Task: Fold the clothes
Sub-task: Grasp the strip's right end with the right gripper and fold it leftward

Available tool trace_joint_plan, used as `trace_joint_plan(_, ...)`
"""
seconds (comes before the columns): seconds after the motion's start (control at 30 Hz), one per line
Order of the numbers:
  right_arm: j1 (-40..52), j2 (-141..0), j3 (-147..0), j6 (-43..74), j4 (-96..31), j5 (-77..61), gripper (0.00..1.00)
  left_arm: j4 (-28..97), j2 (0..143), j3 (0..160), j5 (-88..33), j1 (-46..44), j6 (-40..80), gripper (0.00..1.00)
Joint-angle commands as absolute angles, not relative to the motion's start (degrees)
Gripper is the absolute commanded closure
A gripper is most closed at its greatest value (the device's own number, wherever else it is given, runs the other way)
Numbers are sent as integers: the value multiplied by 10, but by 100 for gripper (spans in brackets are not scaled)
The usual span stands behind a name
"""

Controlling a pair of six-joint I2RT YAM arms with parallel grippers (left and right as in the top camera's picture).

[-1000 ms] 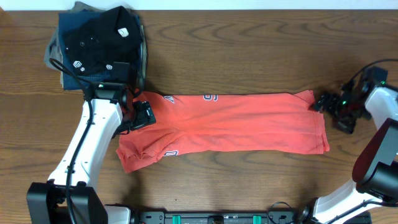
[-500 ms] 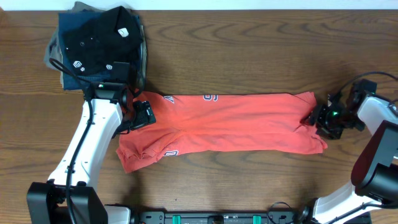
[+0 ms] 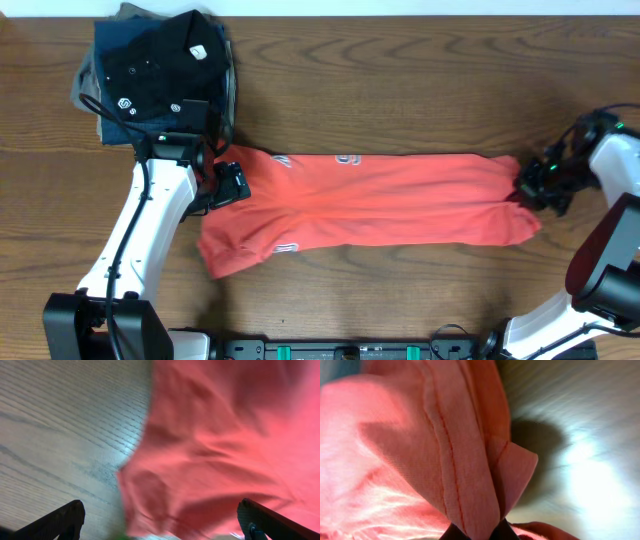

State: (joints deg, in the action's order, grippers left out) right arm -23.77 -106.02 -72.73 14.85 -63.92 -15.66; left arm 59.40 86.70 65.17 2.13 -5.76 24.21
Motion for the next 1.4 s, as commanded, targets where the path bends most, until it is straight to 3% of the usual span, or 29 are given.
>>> trace_joint_plan(0.0, -252, -1058, -790, 159, -674, -94, 99, 595, 869, 646, 30, -55, 248, 2)
trace_joint_plan(0.27, -192, -1044, -836, 159, -721, -93, 99, 595, 869, 646, 30, -55, 261, 2)
trace_joint_plan(0.9, 125, -1043, -823, 199, -664, -92, 99, 580, 869, 639, 30, -55, 262, 2)
trace_joint_plan(1.37, 233, -1043, -765, 251, -600, -92, 94, 580, 869, 639, 30, -55, 262, 2)
